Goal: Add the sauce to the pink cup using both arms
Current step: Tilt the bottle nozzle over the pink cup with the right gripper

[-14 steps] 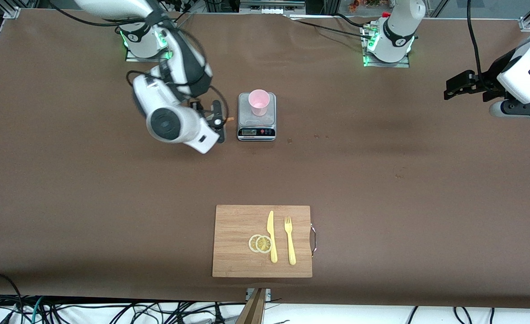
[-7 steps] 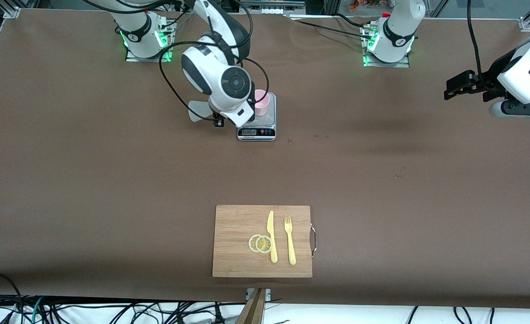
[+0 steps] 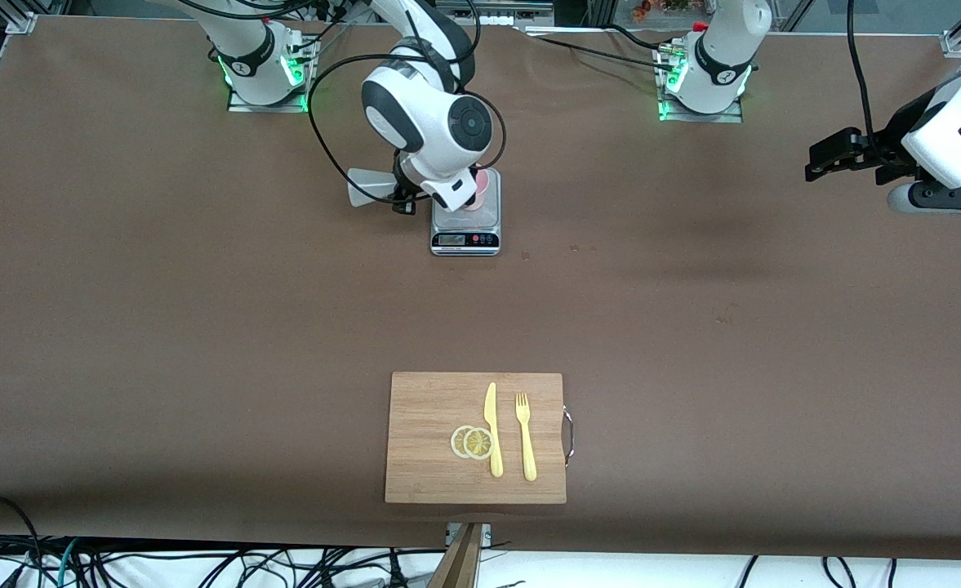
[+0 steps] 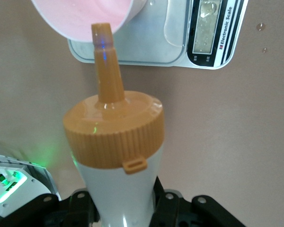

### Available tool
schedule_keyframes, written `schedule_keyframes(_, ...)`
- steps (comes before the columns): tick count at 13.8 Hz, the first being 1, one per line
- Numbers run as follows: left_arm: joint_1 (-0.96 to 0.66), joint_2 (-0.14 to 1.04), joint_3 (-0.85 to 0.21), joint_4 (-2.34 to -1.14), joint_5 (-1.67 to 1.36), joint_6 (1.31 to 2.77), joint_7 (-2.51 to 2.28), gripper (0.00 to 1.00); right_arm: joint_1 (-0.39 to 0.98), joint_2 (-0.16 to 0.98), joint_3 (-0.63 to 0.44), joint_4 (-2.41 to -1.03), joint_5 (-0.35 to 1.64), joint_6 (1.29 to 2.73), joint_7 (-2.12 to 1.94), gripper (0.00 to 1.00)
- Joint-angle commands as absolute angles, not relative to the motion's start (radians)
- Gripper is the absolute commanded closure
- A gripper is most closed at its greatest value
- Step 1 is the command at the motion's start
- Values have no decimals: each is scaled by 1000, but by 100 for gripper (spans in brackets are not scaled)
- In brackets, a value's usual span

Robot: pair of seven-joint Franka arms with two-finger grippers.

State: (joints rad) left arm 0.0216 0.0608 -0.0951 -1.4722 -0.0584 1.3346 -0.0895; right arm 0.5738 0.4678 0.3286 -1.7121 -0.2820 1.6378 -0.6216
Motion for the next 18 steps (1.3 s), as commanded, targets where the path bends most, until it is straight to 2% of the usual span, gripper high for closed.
schedule_keyframes(1,23,63,-97,-1466,-37,1339,-66,0,594,474,337,-1710,-319,1617,-577,100)
schedule_keyframes(6,23,63,-97,-1466,-37,1338,-66,0,627,485,342,-1695,-400,1563,-572,100)
schedule_keyframes(11,23,63,-97,-1466,-37,1338,-66,0,615,494,348,-1661,-390,1557,-581,100)
schedule_keyframes(15,23,63,-97,-1466,-37,1338,-66,0,548,491,336,-1646,-270,1616,-658,100)
schedule_keyframes(18,23,63,-97,-1466,-37,1338,-64,0,520,476,264,-1647,-105,1698,-817,100)
